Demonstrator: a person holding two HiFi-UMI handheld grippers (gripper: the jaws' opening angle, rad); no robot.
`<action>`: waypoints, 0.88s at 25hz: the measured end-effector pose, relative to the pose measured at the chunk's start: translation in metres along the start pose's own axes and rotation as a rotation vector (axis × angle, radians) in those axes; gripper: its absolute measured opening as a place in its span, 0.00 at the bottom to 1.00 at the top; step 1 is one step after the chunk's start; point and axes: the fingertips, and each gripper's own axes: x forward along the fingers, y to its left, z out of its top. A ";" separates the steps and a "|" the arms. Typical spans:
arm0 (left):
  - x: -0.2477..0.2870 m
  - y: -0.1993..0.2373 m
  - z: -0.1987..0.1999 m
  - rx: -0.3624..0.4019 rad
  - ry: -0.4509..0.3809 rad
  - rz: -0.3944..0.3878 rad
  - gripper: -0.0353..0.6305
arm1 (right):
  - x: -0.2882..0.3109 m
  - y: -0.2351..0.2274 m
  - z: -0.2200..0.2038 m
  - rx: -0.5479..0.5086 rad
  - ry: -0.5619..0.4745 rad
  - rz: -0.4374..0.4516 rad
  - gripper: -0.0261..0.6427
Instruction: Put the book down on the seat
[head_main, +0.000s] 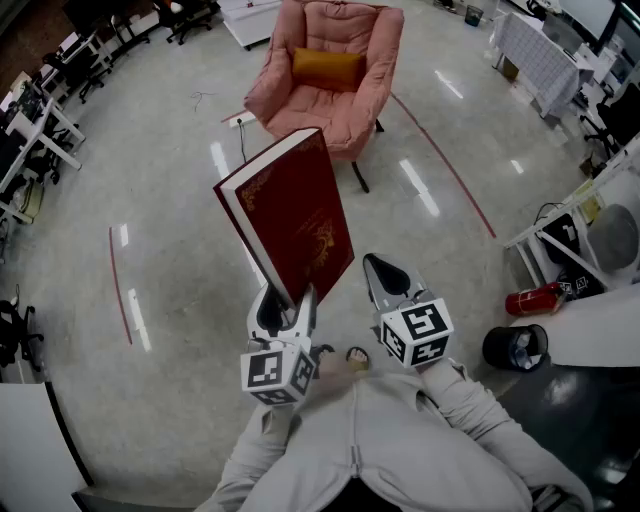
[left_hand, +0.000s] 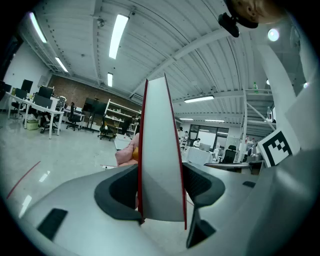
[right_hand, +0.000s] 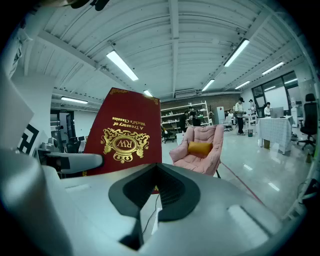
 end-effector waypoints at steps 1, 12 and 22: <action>0.000 -0.001 0.000 0.000 0.002 -0.001 0.46 | -0.001 0.000 0.001 -0.001 0.001 0.001 0.04; -0.003 -0.005 0.000 0.007 -0.008 0.031 0.46 | -0.012 -0.006 -0.003 -0.006 0.007 0.021 0.04; -0.004 -0.013 0.001 0.011 -0.036 0.057 0.46 | -0.016 -0.012 -0.003 0.005 -0.015 0.064 0.04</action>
